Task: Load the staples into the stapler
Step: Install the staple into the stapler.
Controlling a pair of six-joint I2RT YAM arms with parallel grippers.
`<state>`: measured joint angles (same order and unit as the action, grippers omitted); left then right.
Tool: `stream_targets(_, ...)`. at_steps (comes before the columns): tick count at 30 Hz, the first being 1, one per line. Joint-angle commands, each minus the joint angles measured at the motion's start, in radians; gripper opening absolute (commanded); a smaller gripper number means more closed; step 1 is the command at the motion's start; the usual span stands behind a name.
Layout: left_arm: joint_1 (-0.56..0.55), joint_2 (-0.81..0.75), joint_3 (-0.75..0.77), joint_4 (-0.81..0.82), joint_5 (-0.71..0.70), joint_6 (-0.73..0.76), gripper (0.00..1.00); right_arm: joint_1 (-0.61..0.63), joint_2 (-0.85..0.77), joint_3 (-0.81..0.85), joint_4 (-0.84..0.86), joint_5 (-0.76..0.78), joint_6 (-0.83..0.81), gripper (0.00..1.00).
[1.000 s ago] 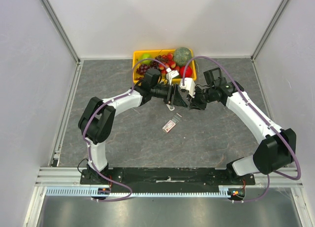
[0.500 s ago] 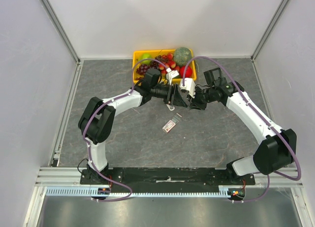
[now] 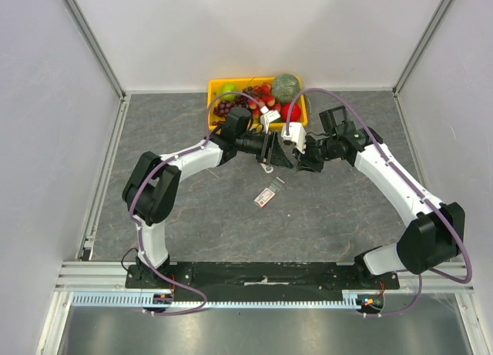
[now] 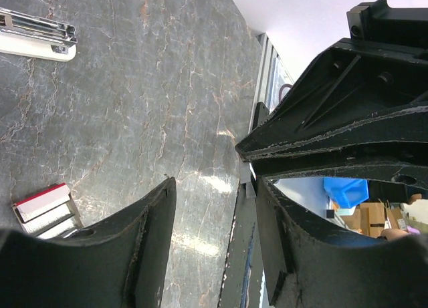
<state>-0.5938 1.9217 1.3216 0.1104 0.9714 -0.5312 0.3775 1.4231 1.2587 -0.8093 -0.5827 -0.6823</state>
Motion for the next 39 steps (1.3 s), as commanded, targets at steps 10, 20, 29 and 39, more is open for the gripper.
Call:
stream_targets(10, 0.014, 0.008, 0.028, 0.002, -0.008, 0.022, 0.55, 0.000, -0.038, 0.005, -0.005, -0.045, -0.017, 0.08)
stream_targets(20, 0.019, 0.010, 0.030, 0.002, -0.003, 0.017, 0.51, 0.000, -0.038, 0.005, -0.013, -0.049, -0.025, 0.08)
stream_targets(29, 0.026, 0.007, 0.031, 0.014, 0.001, 0.005, 0.60, 0.000, -0.027, 0.008, -0.013, -0.043, -0.023, 0.08)
stream_targets(39, 0.080, -0.023, 0.033, 0.031, 0.019, -0.013, 0.71, -0.017, 0.030, 0.025, -0.010, -0.006, 0.032, 0.06)
